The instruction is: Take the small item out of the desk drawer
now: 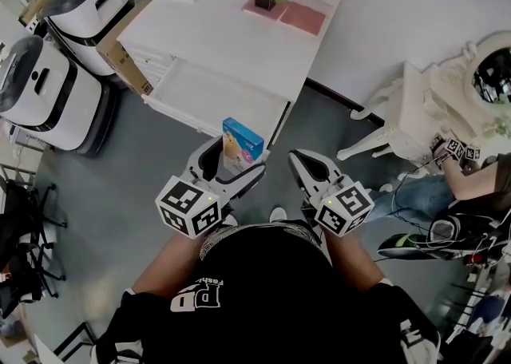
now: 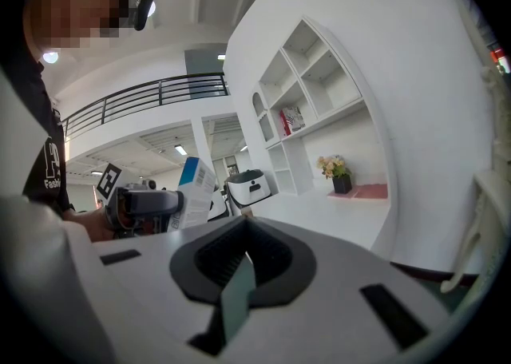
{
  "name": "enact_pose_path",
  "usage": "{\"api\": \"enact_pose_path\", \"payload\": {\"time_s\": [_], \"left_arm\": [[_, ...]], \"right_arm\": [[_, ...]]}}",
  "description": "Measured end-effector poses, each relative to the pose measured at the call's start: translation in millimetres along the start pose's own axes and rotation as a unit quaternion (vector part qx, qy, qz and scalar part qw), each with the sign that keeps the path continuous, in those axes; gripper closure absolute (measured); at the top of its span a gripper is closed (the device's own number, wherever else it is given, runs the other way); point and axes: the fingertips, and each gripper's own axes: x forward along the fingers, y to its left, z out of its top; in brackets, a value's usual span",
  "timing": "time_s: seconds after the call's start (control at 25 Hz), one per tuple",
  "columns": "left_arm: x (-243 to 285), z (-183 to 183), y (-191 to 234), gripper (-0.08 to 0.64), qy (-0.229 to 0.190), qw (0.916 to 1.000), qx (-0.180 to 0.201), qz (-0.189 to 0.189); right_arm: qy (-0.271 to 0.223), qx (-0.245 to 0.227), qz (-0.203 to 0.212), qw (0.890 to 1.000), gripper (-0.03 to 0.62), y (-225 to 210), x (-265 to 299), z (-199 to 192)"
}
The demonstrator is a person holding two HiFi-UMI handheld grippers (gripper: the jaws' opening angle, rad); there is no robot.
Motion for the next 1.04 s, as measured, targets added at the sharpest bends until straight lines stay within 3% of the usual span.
{"api": "enact_pose_path", "payload": {"time_s": [1.04], "left_arm": [[-4.8,-1.7,-0.7,0.135,-0.003,1.0,0.002,0.004]], "right_arm": [[0.007,-0.004,0.002,1.0,0.586,4.5,-3.8,-4.6]]}}
